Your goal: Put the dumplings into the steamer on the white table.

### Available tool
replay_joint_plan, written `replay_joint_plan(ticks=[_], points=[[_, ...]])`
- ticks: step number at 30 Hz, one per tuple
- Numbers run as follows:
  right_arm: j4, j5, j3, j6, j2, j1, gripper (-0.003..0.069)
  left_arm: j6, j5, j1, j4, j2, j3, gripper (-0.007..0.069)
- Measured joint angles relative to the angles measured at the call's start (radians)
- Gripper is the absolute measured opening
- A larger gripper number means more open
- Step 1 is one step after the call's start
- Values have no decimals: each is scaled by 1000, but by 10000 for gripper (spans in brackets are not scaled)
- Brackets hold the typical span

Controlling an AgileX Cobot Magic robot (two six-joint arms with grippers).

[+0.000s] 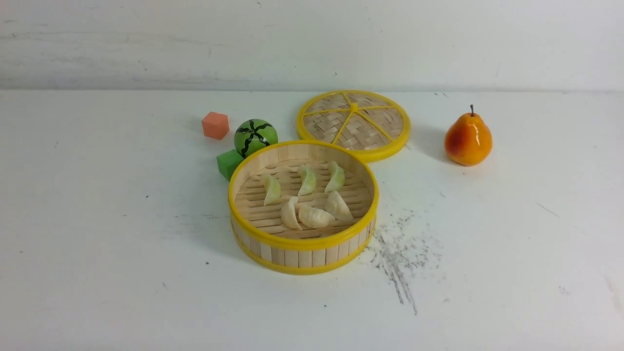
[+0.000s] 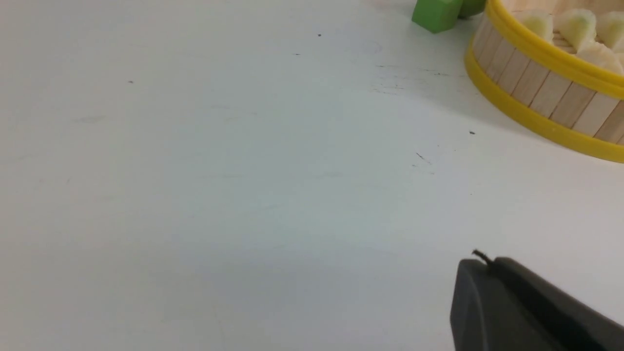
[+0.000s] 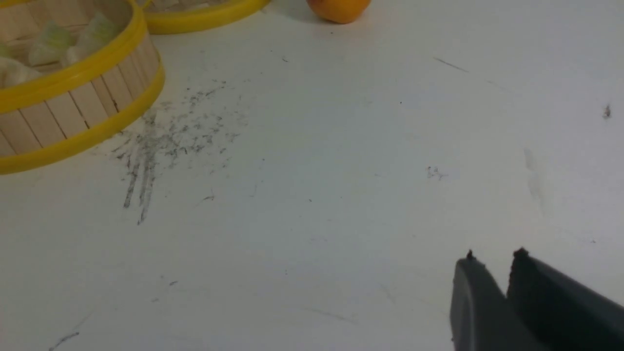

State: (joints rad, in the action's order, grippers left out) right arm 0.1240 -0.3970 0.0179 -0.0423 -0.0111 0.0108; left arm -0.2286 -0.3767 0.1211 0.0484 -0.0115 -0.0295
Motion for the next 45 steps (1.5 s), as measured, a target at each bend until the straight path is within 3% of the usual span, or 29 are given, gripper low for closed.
replay_joint_plan(ticks=[45], points=[[0, 0, 0, 0, 0, 0, 137, 0, -1, 0, 0, 0, 0, -9]])
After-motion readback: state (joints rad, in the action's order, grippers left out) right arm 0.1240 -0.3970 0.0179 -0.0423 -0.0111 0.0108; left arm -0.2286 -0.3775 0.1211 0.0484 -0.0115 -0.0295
